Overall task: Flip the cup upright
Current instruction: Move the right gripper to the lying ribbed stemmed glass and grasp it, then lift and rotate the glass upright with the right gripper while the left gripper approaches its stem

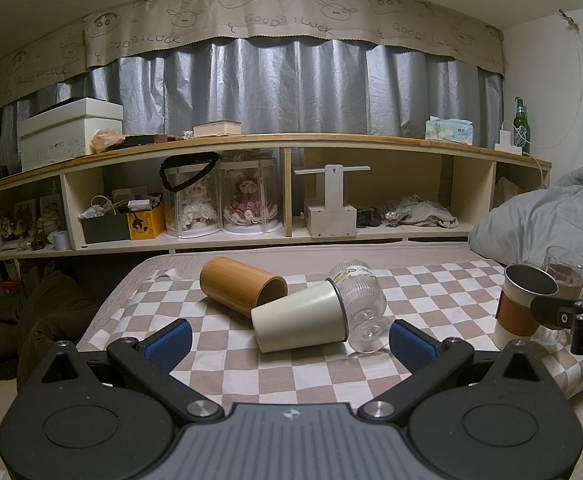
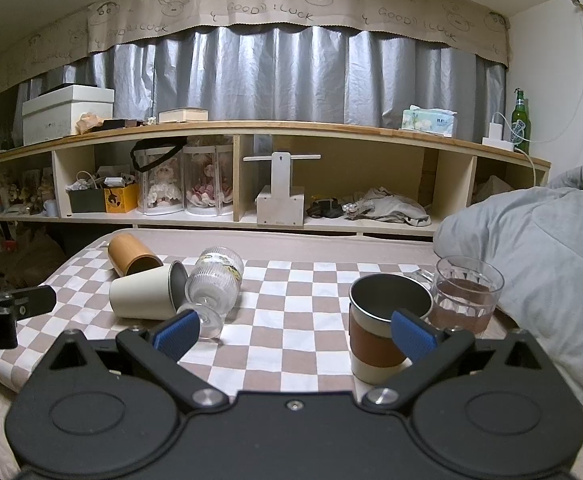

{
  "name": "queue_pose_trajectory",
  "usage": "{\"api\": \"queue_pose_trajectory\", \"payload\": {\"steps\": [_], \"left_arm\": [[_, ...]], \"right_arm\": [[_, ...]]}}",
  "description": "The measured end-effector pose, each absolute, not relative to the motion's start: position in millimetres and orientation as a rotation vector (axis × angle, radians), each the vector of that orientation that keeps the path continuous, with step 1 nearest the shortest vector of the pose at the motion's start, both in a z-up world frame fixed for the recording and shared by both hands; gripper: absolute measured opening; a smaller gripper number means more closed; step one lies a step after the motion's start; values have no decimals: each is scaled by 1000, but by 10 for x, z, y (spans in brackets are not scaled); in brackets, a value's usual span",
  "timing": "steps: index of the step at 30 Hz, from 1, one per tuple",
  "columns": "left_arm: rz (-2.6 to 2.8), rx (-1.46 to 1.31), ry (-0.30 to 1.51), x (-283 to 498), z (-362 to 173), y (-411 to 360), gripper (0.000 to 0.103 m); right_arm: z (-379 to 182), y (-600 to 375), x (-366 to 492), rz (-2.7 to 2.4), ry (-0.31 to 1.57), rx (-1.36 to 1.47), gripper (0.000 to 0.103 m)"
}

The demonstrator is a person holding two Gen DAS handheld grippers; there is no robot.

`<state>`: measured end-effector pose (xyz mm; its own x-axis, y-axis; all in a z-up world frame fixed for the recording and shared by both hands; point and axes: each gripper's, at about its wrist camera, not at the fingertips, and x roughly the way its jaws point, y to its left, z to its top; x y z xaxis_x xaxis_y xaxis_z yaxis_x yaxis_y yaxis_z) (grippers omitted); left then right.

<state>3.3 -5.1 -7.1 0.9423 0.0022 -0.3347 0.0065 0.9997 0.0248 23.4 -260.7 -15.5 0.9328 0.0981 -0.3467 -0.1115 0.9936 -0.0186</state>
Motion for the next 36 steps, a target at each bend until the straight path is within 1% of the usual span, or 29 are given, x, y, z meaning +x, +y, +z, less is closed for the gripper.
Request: {"api": "queue_pose_trajectory", "payload": {"steps": [7, 14, 23, 26, 28, 29, 31, 32, 34, 36], "left_arm": [[-10, 13, 344, 55, -134, -127, 103], [-26, 7, 355, 102, -178, -135, 103], [-42, -22, 389, 170, -214, -72, 103], [-43, -28, 398, 194, -235, -55, 103], [-46, -30, 405, 202, -247, -40, 103], [-47, -29, 407, 211, -250, -38, 103], [-51, -30, 410, 225, -258, -39, 103], [-52, -30, 412, 235, -263, -46, 103], [-54, -35, 419, 249, -275, -27, 103], [-57, -43, 422, 264, -281, -17, 103]], "right_arm": [[-102, -2578, 276, 112, 374, -38, 103], [21, -2521, 532, 140, 418, -31, 103], [140, -2269, 1226, 248, 507, -39, 92], [140, -2187, 1575, 277, 583, -4, 87], [111, -2126, 1824, 289, 647, 28, 78], [84, -2089, 1942, 295, 680, 40, 76], [11, -2021, 2162, 310, 756, 72, 66], [-41, -1982, 2281, 314, 804, 89, 62], [-149, -1913, 2458, 317, 885, 114, 52], [-266, -1861, 2593, 315, 959, 133, 47]]}}
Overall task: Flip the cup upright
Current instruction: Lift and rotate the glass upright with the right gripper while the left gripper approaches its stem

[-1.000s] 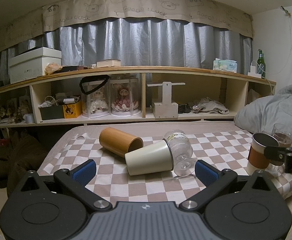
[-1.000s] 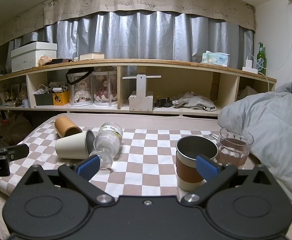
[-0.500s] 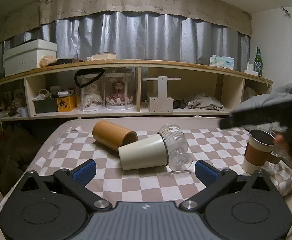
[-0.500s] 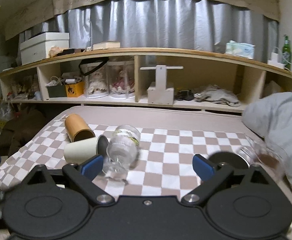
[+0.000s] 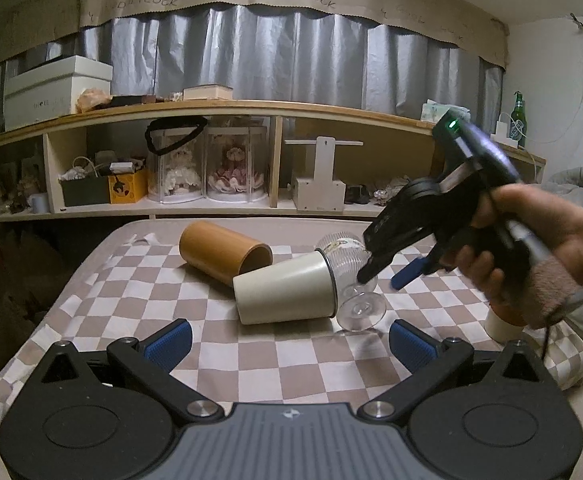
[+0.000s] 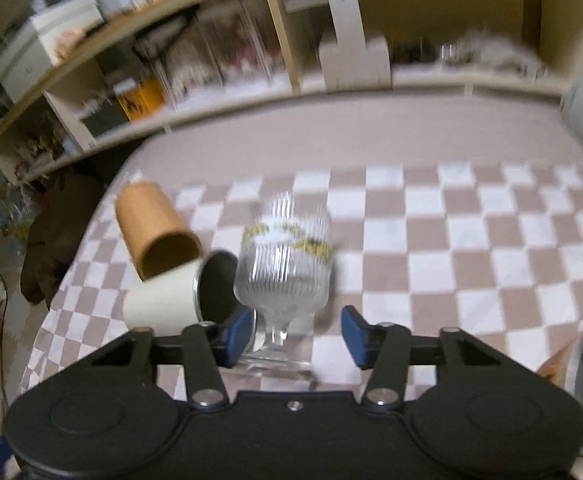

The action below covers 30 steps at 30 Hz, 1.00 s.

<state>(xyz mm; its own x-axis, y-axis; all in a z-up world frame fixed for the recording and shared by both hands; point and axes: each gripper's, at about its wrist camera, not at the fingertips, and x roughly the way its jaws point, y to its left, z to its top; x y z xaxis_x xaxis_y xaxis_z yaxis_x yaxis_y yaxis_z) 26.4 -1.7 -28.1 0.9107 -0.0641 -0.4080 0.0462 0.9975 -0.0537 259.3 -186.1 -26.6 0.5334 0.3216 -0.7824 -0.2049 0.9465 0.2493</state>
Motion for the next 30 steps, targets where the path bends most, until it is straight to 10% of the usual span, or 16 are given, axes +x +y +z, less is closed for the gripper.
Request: {"api": "queue_pose_trajectory", "payload": {"steps": [10, 30], "left_arm": [[-92, -83, 426, 286, -300, -12, 103], [-223, -142, 506, 301, -337, -138, 99]], "right_arm": [[-660, -1736, 2839, 338, 1105, 275, 19], [-464, -2088, 1956, 426, 1118, 334, 1]]}}
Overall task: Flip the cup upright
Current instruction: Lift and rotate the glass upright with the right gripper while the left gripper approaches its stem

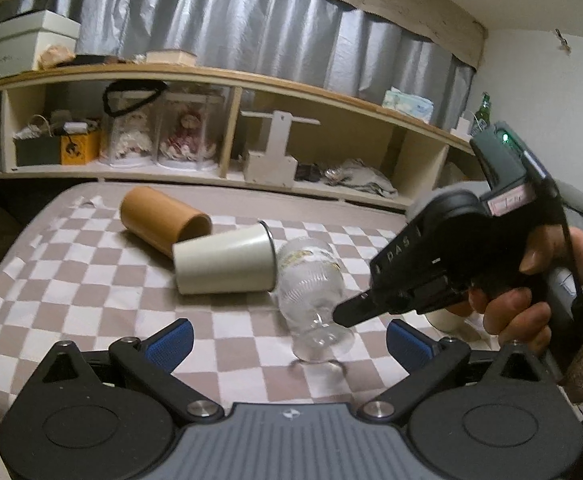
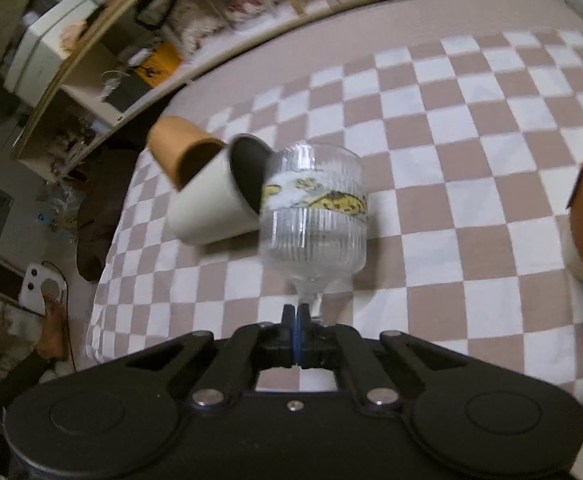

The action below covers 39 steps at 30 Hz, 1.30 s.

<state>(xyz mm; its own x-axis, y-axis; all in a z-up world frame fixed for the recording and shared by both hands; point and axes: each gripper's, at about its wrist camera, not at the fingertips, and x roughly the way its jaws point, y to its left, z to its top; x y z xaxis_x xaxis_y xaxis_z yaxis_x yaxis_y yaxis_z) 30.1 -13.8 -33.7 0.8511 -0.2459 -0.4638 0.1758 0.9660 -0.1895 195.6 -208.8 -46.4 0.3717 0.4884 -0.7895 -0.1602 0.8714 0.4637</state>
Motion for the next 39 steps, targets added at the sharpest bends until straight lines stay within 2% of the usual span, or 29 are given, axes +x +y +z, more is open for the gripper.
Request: {"api": "queue_pose_trajectory", "payload": {"steps": [3, 9, 16, 24, 26, 31, 33, 36, 39], "left_arm": [[-249, -154, 538, 337, -363, -174, 96], [-297, -119, 575, 549, -312, -288, 86], [-336, -133, 675, 1131, -307, -422, 66], [-356, -220, 847, 1671, -610, -536, 47], [-355, -218, 884, 1705, -689, -553, 40], [-359, -213, 886, 1693, -739, -533, 40], [-364, -213, 879, 1677, -749, -514, 40], [-373, -218, 872, 1664, -761, -495, 40], [-383, -221, 868, 1655, -767, -486, 40]], "right_arm": [[-443, -2081, 1909, 437, 1118, 342, 2], [-538, -2230, 1968, 395, 1087, 423, 12], [-539, -2453, 2009, 379, 1004, 489, 29], [-452, -2692, 2075, 379, 923, 516, 44], [-457, -2701, 2122, 379, 923, 522, 48], [-391, -2607, 2311, 390, 920, 488, 70], [-379, -2547, 2378, 401, 932, 472, 71], [-399, -2416, 2537, 413, 982, 459, 80], [-448, -2245, 2696, 439, 1047, 419, 81]]}}
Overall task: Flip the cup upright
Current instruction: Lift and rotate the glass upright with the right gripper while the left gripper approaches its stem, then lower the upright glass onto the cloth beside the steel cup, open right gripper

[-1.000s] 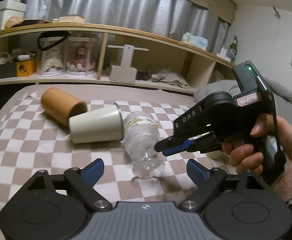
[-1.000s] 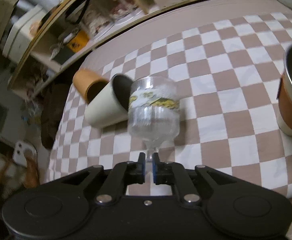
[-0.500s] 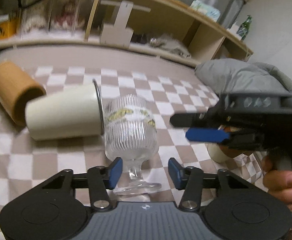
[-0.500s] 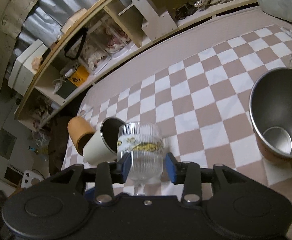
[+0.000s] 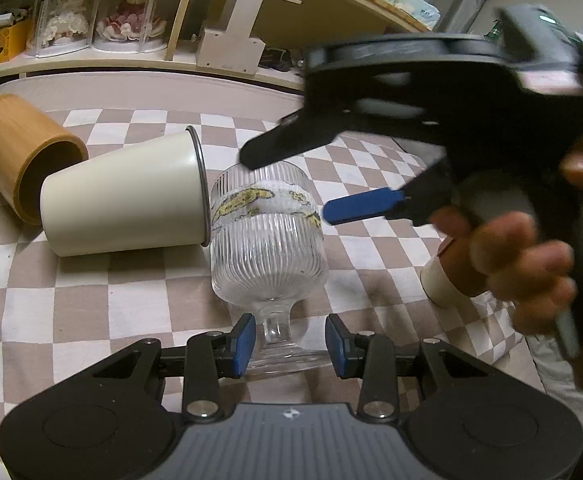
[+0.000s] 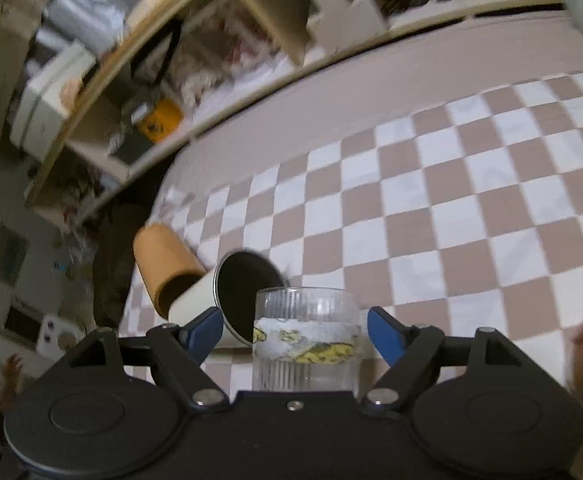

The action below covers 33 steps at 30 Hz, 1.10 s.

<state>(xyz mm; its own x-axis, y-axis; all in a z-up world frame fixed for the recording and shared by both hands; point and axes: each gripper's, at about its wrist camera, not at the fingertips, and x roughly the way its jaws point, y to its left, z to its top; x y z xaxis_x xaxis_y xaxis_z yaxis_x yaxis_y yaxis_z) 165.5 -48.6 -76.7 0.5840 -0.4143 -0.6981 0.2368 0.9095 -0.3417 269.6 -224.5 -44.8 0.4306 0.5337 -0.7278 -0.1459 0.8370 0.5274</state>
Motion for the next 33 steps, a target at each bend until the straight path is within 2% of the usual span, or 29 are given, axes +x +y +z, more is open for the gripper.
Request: {"api": "queue_pose_trajectory", "payload": {"steps": [6, 12, 15, 18, 21, 27, 33], "left_arm": [[-406, -226, 867, 1654, -781, -461, 40], [-424, -207, 861, 1635, -796, -466, 40], [-432, -214, 869, 1615, -813, -450, 40], [-434, -207, 870, 1576, -838, -455, 40], [-430, -197, 865, 1543, -884, -473, 29], [-453, -210, 820, 1537, -947, -545, 25], [-508, -54, 699, 1345, -985, -876, 21]], "right_arm": [[-629, -2021, 2934, 430, 1171, 337, 81], [-785, -2105, 3060, 422, 1196, 439, 80], [-832, -2131, 3066, 438, 1198, 479, 73], [-743, -2083, 2964, 463, 1157, 418, 73], [-598, -2071, 2834, 481, 1114, 373, 72], [-271, -2133, 2379, 534, 1007, 263, 72], [-61, -2205, 1902, 530, 877, 104, 72]]}}
